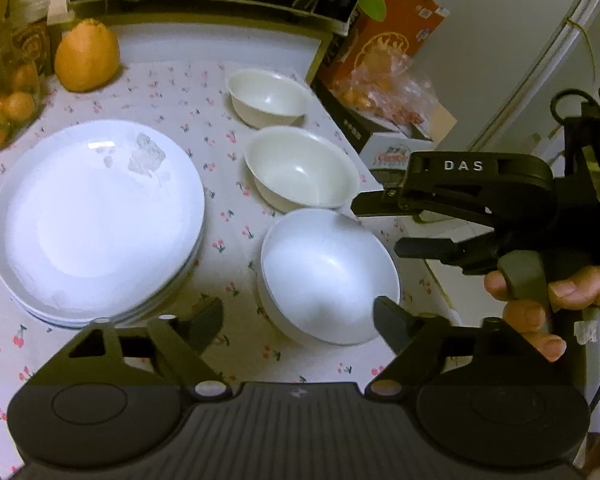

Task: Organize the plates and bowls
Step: 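Lower the white bowl into the large cream bowl and open both grippers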

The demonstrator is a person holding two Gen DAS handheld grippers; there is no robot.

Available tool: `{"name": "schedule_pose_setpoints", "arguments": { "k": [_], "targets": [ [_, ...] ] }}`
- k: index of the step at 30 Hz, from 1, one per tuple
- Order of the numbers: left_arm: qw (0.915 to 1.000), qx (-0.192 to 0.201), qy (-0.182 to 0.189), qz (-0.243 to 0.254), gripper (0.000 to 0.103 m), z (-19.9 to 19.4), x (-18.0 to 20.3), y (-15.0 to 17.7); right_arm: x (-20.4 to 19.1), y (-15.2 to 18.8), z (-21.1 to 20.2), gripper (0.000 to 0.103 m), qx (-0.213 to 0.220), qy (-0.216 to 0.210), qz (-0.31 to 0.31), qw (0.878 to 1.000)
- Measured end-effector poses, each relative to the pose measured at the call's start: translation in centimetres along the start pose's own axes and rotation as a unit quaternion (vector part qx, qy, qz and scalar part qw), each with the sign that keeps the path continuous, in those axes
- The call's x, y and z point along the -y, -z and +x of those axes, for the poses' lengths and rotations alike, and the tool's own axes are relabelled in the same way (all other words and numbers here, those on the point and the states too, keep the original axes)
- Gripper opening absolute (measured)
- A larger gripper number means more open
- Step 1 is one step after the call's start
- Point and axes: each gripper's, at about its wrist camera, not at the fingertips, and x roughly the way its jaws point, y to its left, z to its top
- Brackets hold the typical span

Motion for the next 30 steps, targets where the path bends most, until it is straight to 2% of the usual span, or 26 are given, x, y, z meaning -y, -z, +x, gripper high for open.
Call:
{"name": "schedule_pose_setpoints", "arguments": {
  "k": [5,10,16,21,23,30],
  "targets": [
    [0.9997,0.011,-0.021,-0.001,0.096,0.0,0.0,-1.6,0.9,-0.5,0.0,0.078,0.007,-0.024,0.034,0.999],
    [0.9981,0.031,-0.053,-0.001,0.099,0.2,-0.6,-3.7,2.0,-1.0,0.2,0.08,0.017,-0.042,0.076,0.996],
    [0.9978,0.038,-0.054,-0.002,0.098,1.6,-1.2,-6.2,3.5,-1.6,1.0,0.08,0.02,-0.07,0.148,0.986],
    [0.9977,0.057,-0.036,0.007,0.098,2.6,-1.5,-7.4,3.5,-1.5,1.8,0.08,0.015,-0.088,0.187,0.978],
    [0.9976,0.066,-0.022,-0.001,0.093,3.3,-1.9,-7.6,3.3,-1.6,1.9,0.08,0.019,-0.089,0.189,0.978],
    [0.9971,0.071,-0.02,-0.017,0.07,6.0,-2.3,-8.2,3.3,-1.8,2.5,0.08,0.036,-0.086,0.199,0.976]
  ]
}}
